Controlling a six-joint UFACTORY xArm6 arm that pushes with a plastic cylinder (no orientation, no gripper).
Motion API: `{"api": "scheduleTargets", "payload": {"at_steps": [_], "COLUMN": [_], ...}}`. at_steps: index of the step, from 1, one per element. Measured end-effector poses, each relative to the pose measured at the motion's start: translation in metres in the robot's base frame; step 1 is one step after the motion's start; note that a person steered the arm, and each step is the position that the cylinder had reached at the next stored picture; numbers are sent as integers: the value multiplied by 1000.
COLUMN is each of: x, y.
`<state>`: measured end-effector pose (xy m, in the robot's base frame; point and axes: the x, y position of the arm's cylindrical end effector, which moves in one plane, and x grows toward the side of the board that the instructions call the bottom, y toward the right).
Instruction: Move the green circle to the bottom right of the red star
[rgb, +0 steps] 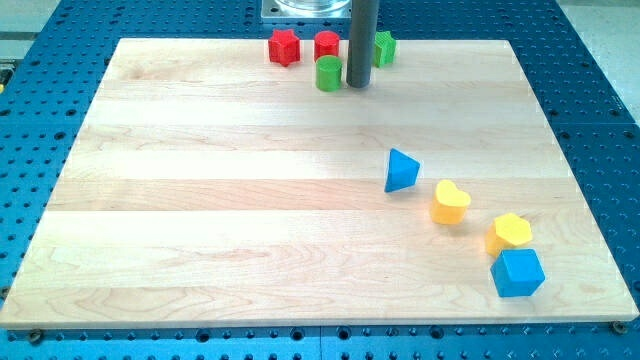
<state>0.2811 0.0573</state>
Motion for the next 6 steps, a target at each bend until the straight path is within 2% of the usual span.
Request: {"api": "scheduleTargets", "payload": {"at_steps": [1, 2, 3, 4, 5, 6], "x": [3, 28, 90, 151, 169, 183], "y": [-29, -22, 59, 114, 58, 29]}}
